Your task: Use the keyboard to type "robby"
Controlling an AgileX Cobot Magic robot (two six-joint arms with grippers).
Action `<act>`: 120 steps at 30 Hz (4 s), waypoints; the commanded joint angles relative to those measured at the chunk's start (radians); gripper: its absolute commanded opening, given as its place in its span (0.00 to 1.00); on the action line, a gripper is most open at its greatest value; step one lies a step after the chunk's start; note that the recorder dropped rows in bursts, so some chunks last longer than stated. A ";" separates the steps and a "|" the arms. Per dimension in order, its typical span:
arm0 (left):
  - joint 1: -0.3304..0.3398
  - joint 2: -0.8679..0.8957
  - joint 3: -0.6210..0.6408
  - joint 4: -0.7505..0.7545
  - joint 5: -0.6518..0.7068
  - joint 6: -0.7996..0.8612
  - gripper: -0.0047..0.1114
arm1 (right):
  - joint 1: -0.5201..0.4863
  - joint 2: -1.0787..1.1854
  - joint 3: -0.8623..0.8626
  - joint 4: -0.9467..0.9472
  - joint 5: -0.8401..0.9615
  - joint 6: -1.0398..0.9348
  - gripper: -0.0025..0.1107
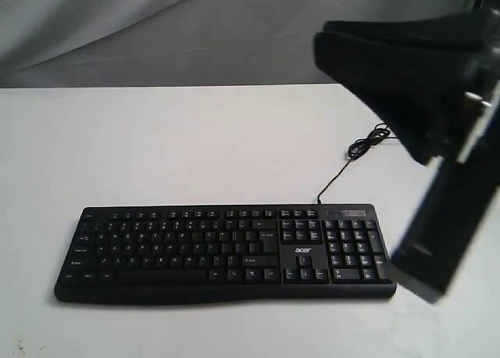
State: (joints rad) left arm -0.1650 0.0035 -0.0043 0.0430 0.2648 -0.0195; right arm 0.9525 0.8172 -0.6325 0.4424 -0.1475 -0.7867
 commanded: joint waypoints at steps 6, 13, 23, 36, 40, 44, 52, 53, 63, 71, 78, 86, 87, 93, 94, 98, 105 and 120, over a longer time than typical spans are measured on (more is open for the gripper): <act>-0.006 -0.003 0.004 0.005 -0.005 -0.003 0.04 | 0.015 -0.218 0.189 0.014 -0.123 0.013 0.02; -0.006 -0.003 0.004 0.005 -0.005 -0.003 0.04 | 0.015 -0.315 0.224 0.014 -0.006 0.029 0.02; -0.006 -0.003 0.004 0.005 -0.005 -0.003 0.04 | 0.015 -0.324 0.224 0.014 -0.010 0.029 0.02; -0.006 -0.003 0.004 0.005 -0.005 -0.003 0.04 | -0.242 -0.343 0.228 0.266 -0.024 0.144 0.02; -0.006 -0.003 0.004 0.005 -0.005 -0.003 0.04 | -0.591 -0.404 0.247 0.284 0.197 0.170 0.02; -0.006 -0.003 0.004 0.005 -0.005 -0.003 0.04 | -0.744 -0.467 0.364 0.284 0.201 0.254 0.02; -0.006 -0.003 0.004 0.005 -0.005 -0.003 0.04 | -0.793 -0.546 0.598 0.284 0.096 0.430 0.02; -0.006 -0.003 0.004 0.005 -0.005 -0.003 0.04 | -0.793 -0.551 0.618 0.284 0.077 0.449 0.02; -0.006 -0.003 0.004 0.005 -0.005 -0.003 0.04 | -0.793 -0.558 0.633 0.284 -0.089 0.515 0.02; -0.006 -0.003 0.004 0.005 -0.005 -0.003 0.04 | -0.793 -0.633 0.633 0.284 -0.131 0.672 0.02; -0.006 -0.003 0.004 0.005 -0.005 -0.003 0.04 | -0.793 -0.688 0.633 0.272 -0.131 0.800 0.02; -0.006 -0.003 0.004 0.005 -0.005 -0.003 0.04 | -0.793 -0.698 0.633 0.062 -0.031 0.795 0.02; -0.006 -0.003 0.004 0.005 -0.005 -0.003 0.04 | -0.793 -0.698 0.633 0.017 0.014 0.795 0.02; -0.006 -0.003 0.004 0.005 -0.005 -0.003 0.04 | -0.793 -0.698 0.633 -0.267 0.192 0.795 0.02; -0.006 -0.003 0.004 0.005 -0.005 -0.003 0.04 | -0.793 -0.698 0.633 -0.293 0.209 0.795 0.02; -0.006 -0.003 0.004 0.005 -0.005 -0.003 0.04 | -0.793 -0.723 0.633 -0.364 0.302 0.795 0.02; -0.006 -0.003 0.004 0.005 -0.005 -0.003 0.04 | -0.822 -0.806 0.633 -0.432 0.425 0.797 0.02; -0.006 -0.003 0.004 0.005 -0.005 -0.003 0.04 | -0.872 -0.817 0.633 -0.455 0.492 0.815 0.02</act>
State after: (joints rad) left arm -0.1650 0.0035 -0.0043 0.0430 0.2648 -0.0195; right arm 0.0875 0.0053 -0.0038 0.0000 0.3418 0.0252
